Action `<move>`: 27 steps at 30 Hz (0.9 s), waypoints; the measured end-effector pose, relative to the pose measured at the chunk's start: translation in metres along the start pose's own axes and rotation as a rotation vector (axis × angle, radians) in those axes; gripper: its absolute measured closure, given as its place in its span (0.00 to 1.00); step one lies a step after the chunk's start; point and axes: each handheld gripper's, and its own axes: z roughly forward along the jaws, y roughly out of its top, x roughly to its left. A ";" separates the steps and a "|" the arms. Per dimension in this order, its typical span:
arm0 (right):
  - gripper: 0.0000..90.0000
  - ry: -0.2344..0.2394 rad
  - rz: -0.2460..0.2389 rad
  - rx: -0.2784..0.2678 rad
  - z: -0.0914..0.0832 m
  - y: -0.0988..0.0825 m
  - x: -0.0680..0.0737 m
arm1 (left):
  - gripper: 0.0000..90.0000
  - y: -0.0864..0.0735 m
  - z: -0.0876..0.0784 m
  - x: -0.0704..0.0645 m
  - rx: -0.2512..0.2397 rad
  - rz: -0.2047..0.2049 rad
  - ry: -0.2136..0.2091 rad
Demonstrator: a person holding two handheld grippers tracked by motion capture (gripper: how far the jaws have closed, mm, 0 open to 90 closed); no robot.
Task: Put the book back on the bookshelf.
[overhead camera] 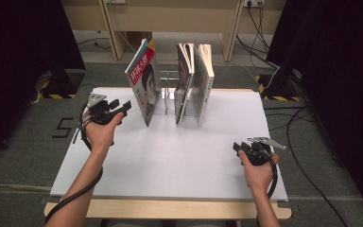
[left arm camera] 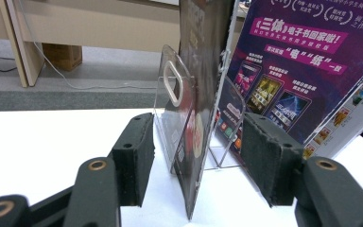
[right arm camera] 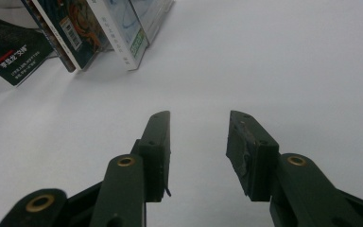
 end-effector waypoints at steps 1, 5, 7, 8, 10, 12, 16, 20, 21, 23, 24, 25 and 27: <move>0.67 0.000 0.000 0.000 0.000 0.000 0.000 | 0.49 -0.001 -0.001 0.001 -0.001 -0.006 -0.001; 0.67 -0.003 0.010 0.001 -0.001 0.000 0.001 | 0.49 -0.004 -0.005 0.007 0.000 -0.015 0.009; 0.67 -0.002 0.006 0.001 -0.001 0.000 0.001 | 0.49 -0.006 -0.007 0.009 0.004 -0.016 0.012; 0.67 -0.002 0.006 0.001 -0.001 0.000 0.001 | 0.49 -0.006 -0.007 0.009 0.004 -0.016 0.012; 0.67 -0.002 0.005 0.001 -0.001 0.000 0.001 | 0.49 -0.010 -0.010 0.012 0.009 -0.016 0.016; 0.67 -0.001 0.007 0.000 -0.001 0.000 0.001 | 0.49 -0.012 -0.012 0.014 0.013 -0.013 0.022; 0.67 -0.003 0.009 0.001 -0.001 0.000 0.001 | 0.49 -0.017 -0.016 0.018 0.021 -0.013 0.029; 0.67 -0.001 0.011 0.003 -0.001 0.000 0.001 | 0.49 -0.021 -0.019 0.021 0.025 -0.018 0.031; 0.67 -0.001 0.011 0.003 -0.001 0.000 0.001 | 0.49 -0.021 -0.019 0.021 0.025 -0.018 0.031; 0.67 -0.002 0.011 0.004 -0.001 0.000 0.001 | 0.48 -0.024 -0.021 0.023 0.029 -0.020 0.031; 0.67 -0.002 0.007 0.002 -0.001 0.000 0.001 | 0.48 -0.025 -0.022 0.024 0.030 -0.022 0.031; 0.67 -0.002 0.007 0.002 -0.001 0.000 0.001 | 0.48 -0.026 -0.023 0.025 0.031 -0.022 0.031; 0.67 -0.002 0.007 0.002 -0.001 0.000 0.001 | 0.48 -0.028 -0.024 0.026 0.035 -0.023 0.031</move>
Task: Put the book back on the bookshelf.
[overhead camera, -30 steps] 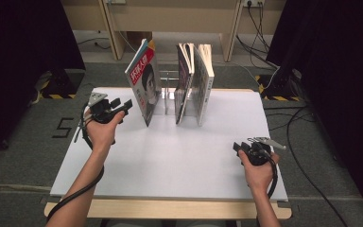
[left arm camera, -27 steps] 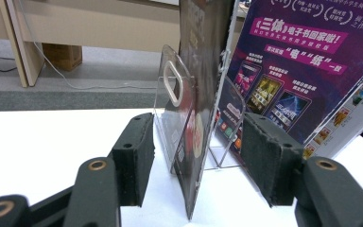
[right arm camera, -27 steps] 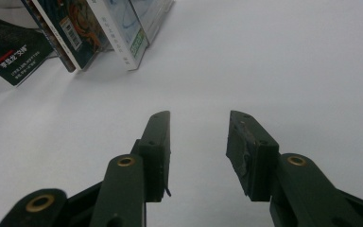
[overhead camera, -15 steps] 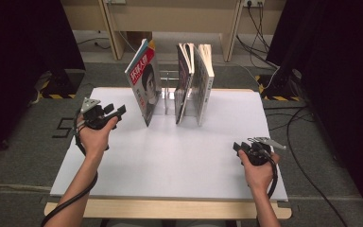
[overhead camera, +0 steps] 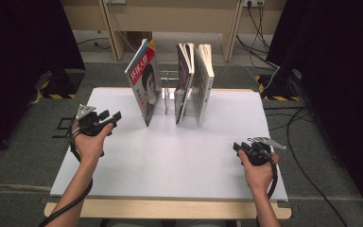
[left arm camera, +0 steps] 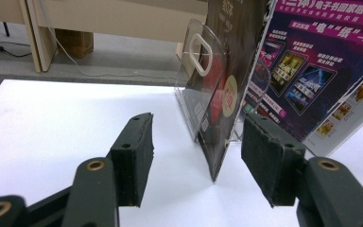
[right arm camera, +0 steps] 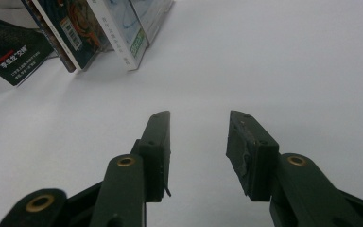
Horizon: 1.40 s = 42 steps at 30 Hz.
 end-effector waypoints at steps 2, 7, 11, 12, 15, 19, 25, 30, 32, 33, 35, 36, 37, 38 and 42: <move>0.67 0.000 0.000 0.000 0.000 0.000 0.000 | 0.48 -0.001 -0.001 0.001 0.003 0.000 0.001; 0.67 -0.001 -0.001 0.003 0.000 0.000 0.000 | 0.48 -0.010 -0.004 0.004 0.018 -0.002 0.003; 0.67 -0.001 -0.005 0.002 0.000 0.000 0.000 | 0.48 -0.014 -0.006 0.007 0.022 -0.007 0.009; 0.67 -0.002 -0.005 0.002 0.000 0.000 0.000 | 0.48 -0.015 -0.006 0.008 0.023 -0.006 0.009; 0.67 -0.002 -0.004 0.002 0.000 0.000 0.000 | 0.48 -0.017 -0.007 0.009 0.024 -0.010 0.010; 0.67 -0.002 -0.005 0.002 0.000 0.000 0.000 | 0.48 -0.021 -0.010 0.010 0.029 -0.009 0.012; 0.67 -0.002 -0.005 0.002 0.000 0.000 0.000 | 0.48 -0.026 -0.013 0.013 0.037 -0.013 0.014; 0.67 -0.003 -0.006 0.001 0.000 0.000 0.000 | 0.48 -0.030 -0.015 0.014 0.038 -0.018 0.013; 0.67 -0.002 -0.006 0.002 0.000 0.000 0.000 | 0.48 -0.031 -0.016 0.014 0.040 -0.018 0.017; 0.67 -0.002 -0.006 0.002 0.000 0.000 0.000 | 0.48 -0.031 -0.016 0.014 0.040 -0.018 0.017; 0.67 -0.003 -0.006 0.001 0.000 0.000 0.000 | 0.48 -0.033 -0.017 0.016 0.042 -0.019 0.019; 0.67 -0.003 -0.006 0.000 0.000 0.000 0.000 | 0.48 -0.033 -0.017 0.016 0.042 -0.019 0.019; 0.67 -0.003 -0.002 0.002 0.000 0.000 0.000 | 0.48 -0.034 -0.018 0.016 0.044 -0.020 0.019; 0.67 -0.003 -0.005 0.002 0.000 0.000 0.000 | 0.48 -0.036 -0.019 0.017 0.048 -0.020 0.020; 0.67 -0.003 -0.007 0.003 0.000 0.000 0.000 | 0.48 -0.040 -0.020 0.018 0.052 -0.023 0.022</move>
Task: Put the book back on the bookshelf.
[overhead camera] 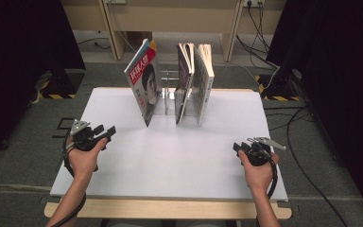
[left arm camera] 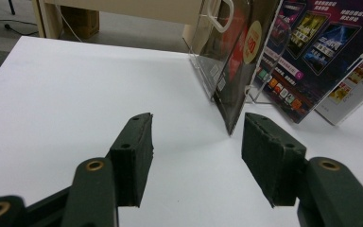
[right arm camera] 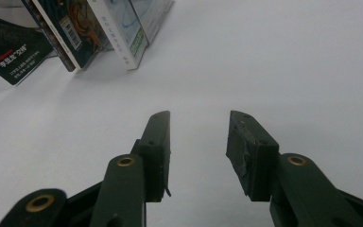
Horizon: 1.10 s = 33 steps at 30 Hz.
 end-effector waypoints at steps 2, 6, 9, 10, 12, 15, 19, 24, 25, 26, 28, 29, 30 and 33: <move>0.67 -0.001 -0.001 0.000 0.000 0.000 0.000 | 0.48 -0.004 -0.001 0.002 0.005 -0.005 0.002; 0.67 -0.001 0.000 -0.001 0.000 0.000 0.000 | 0.48 -0.010 -0.003 0.005 0.016 -0.009 0.005; 0.67 -0.002 0.000 0.000 0.000 0.000 0.001 | 0.48 -0.014 -0.004 0.007 0.024 -0.011 0.008; 0.67 -0.002 -0.002 0.000 0.000 0.000 0.000 | 0.48 -0.017 -0.005 0.008 0.030 -0.011 0.009; 0.67 -0.002 -0.001 0.001 0.001 -0.001 0.000 | 0.48 -0.020 -0.006 0.010 0.035 -0.014 0.013; 0.67 -0.001 -0.001 0.001 0.001 -0.001 0.000 | 0.48 -0.023 -0.007 0.011 0.038 -0.017 0.015; 0.67 -0.002 -0.001 0.000 0.000 0.000 0.001 | 0.48 -0.029 -0.009 0.015 0.046 -0.021 0.022; 0.67 -0.002 -0.002 0.000 0.000 0.000 0.000 | 0.48 -0.040 -0.012 0.020 0.055 -0.030 0.031; 0.67 -0.002 -0.002 0.000 0.000 0.000 0.000 | 0.48 -0.040 -0.012 0.020 0.055 -0.030 0.031; 0.67 -0.002 -0.001 0.000 0.000 0.000 0.000 | 0.48 -0.045 -0.012 0.021 0.059 -0.033 0.032; 0.67 -0.003 -0.001 0.001 0.000 -0.001 0.000 | 0.48 -0.047 -0.011 0.021 0.058 -0.034 0.032; 0.67 -0.003 -0.001 0.001 0.000 -0.001 0.000 | 0.48 -0.050 -0.011 0.023 0.060 -0.035 0.030; 0.67 -0.003 -0.002 0.001 0.000 -0.001 0.000 | 0.48 -0.051 -0.011 0.023 0.058 -0.042 0.030; 0.67 -0.005 -0.002 0.002 0.001 -0.001 0.000 | 0.48 -0.053 -0.012 0.023 0.056 -0.043 0.033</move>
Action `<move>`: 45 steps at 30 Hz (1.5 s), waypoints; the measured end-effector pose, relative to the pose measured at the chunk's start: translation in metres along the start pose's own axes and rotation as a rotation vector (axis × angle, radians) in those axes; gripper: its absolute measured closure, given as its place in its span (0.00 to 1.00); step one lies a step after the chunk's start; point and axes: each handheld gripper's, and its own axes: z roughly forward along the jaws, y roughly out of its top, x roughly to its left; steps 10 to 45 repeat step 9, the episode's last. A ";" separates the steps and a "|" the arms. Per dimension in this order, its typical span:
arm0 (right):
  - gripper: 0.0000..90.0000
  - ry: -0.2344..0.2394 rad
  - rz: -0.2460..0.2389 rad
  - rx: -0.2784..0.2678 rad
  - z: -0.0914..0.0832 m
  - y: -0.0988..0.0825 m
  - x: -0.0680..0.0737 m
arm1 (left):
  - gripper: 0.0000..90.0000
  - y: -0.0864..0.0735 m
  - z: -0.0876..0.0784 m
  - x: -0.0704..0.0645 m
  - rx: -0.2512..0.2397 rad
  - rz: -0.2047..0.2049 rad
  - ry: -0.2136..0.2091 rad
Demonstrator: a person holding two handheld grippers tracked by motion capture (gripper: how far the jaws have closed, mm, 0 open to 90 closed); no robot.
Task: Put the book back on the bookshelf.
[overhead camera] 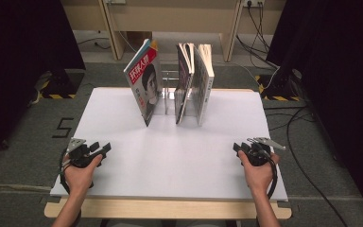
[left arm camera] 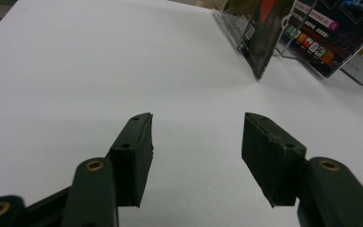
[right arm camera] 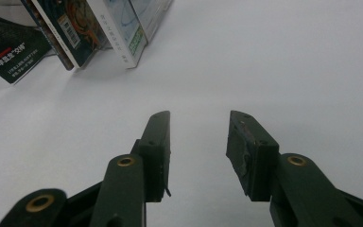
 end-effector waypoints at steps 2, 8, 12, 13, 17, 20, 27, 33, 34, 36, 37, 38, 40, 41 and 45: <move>0.67 -0.002 -0.004 0.001 0.000 0.000 0.000 | 0.48 -0.001 0.000 0.000 0.001 0.001 -0.003; 0.67 -0.005 -0.009 0.001 0.001 0.000 0.000 | 0.48 -0.003 -0.007 0.001 -0.017 -0.003 -0.011; 0.67 -0.005 -0.009 0.001 0.001 0.000 0.000 | 0.48 -0.004 -0.007 0.001 -0.017 -0.009 -0.010; 0.67 -0.005 -0.009 0.001 0.001 0.000 0.000 | 0.48 -0.004 -0.007 0.001 -0.017 -0.009 -0.010; 0.67 -0.005 -0.009 0.001 0.001 0.000 0.000 | 0.48 -0.004 -0.007 0.001 -0.017 -0.009 -0.010; 0.67 -0.005 -0.009 0.001 0.001 0.000 0.000 | 0.48 -0.004 -0.007 0.001 -0.017 -0.009 -0.010; 0.67 -0.005 -0.009 0.001 0.001 0.000 0.000 | 0.48 -0.004 -0.007 0.001 -0.017 -0.009 -0.010; 0.67 -0.005 -0.009 0.001 0.001 0.000 0.000 | 0.48 -0.004 -0.007 0.001 -0.017 -0.009 -0.010; 0.67 -0.005 -0.009 0.001 0.001 0.000 0.000 | 0.48 -0.004 -0.007 0.001 -0.017 -0.009 -0.010; 0.67 -0.005 -0.009 0.001 0.001 0.000 0.000 | 0.48 -0.004 -0.007 0.001 -0.017 -0.009 -0.010; 0.67 -0.005 -0.009 0.001 0.001 0.000 0.000 | 0.48 -0.004 -0.007 0.001 -0.017 -0.009 -0.010; 0.67 -0.005 -0.009 0.001 0.001 0.000 0.000 | 0.48 -0.004 -0.007 0.001 -0.017 -0.009 -0.010; 0.67 -0.005 -0.009 0.001 0.001 0.000 0.000 | 0.48 -0.004 -0.007 0.001 -0.017 -0.009 -0.010; 0.67 -0.005 -0.009 0.001 0.001 0.000 0.000 | 0.48 -0.004 -0.007 0.001 -0.017 -0.009 -0.010; 0.67 -0.005 -0.009 0.001 0.001 0.000 0.000 | 0.48 -0.004 -0.007 0.001 -0.017 -0.009 -0.010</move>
